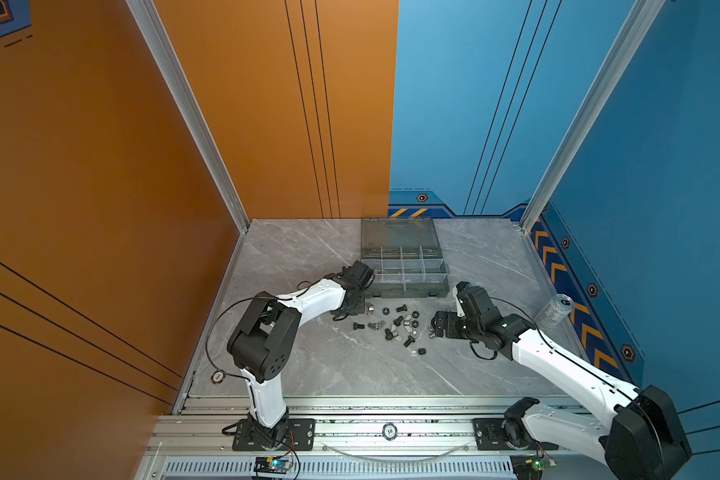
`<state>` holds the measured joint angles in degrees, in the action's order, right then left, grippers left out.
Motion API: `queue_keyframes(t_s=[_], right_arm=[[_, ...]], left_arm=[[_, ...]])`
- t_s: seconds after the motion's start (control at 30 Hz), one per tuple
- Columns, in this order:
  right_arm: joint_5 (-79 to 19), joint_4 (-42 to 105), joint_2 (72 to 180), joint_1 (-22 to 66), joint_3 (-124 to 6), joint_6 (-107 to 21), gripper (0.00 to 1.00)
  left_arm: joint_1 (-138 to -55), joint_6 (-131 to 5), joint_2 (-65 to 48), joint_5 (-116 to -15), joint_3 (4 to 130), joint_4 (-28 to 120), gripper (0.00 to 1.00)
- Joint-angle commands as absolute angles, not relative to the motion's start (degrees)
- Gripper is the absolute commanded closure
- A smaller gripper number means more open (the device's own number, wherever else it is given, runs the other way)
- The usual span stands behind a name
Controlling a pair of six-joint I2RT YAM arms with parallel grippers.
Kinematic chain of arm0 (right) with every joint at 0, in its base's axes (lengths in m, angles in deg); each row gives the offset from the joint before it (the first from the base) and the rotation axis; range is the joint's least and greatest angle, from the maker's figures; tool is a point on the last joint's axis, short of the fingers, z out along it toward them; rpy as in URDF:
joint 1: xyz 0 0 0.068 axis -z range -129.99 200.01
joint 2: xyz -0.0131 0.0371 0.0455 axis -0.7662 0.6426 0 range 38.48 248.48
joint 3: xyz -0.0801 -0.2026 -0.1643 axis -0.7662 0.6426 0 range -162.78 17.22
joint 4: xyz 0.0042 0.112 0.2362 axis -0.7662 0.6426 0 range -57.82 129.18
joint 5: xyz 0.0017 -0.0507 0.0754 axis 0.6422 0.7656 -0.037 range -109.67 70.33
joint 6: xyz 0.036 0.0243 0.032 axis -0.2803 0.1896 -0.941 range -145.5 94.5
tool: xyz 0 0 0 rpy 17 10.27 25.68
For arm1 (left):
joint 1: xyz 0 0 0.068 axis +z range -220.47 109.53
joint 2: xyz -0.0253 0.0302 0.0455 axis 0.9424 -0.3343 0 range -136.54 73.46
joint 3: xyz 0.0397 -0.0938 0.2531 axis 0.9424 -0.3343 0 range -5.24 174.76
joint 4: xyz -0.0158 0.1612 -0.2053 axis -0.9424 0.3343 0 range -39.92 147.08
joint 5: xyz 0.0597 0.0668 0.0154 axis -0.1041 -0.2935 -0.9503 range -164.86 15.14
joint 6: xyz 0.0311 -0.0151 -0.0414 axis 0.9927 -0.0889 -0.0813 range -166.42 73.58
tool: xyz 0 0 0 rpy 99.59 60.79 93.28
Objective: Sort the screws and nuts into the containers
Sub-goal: 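Lift the wing nut with the left gripper into the box compartment and release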
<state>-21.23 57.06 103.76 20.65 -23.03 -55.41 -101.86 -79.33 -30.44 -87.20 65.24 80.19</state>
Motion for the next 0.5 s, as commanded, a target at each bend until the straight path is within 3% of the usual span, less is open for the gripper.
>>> queue_keyframes(t_s=[0.0,0.47], right_arm=[[-21.17,57.65,103.78,20.3,-22.42,-55.58,0.05],[-20.54,58.19,102.49,20.15,-21.51,-56.52,0.05]], left_arm=[[-101.41,-77.58,-28.17,-86.14,71.46,81.28,1.0],[-98.68,-74.56,-43.32,-80.84,93.9,79.46,1.0]])
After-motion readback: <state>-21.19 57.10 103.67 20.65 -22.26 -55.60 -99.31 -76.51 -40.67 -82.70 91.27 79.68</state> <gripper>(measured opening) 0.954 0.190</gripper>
